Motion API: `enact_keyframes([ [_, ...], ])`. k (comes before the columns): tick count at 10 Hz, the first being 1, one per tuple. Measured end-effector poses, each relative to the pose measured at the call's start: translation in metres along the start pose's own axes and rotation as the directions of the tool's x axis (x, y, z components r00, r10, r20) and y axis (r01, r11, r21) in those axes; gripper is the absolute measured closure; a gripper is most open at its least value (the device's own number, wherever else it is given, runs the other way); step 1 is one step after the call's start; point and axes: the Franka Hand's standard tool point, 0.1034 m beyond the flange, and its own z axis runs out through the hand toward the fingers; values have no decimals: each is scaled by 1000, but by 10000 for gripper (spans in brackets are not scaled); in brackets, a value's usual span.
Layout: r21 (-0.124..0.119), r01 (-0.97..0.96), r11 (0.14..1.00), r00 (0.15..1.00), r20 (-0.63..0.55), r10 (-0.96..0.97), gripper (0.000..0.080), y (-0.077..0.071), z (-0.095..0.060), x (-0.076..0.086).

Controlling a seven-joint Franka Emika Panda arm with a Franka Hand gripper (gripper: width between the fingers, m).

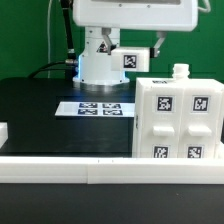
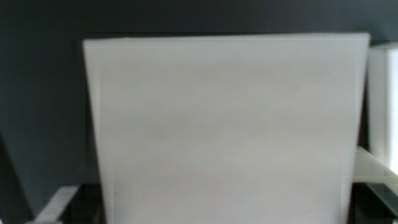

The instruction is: Assemble cabinet

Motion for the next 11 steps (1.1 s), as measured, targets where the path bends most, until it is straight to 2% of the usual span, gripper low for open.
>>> enact_keyframes([
  [1, -6, -15, 1000, 1000, 16, 15, 233, -15, -12, 9],
  [2, -1, 6, 1000, 1000, -1, -6, 233, -16, -10, 13],
  [8, -5, 12, 1000, 1000, 6, -12, 233, -14, -7, 10],
  [9, -5, 17, 1000, 1000, 8, -17, 233, -19, -10, 13],
  [11, -3, 36, 999, 999, -7, -36, 233, -38, -23, 36],
])
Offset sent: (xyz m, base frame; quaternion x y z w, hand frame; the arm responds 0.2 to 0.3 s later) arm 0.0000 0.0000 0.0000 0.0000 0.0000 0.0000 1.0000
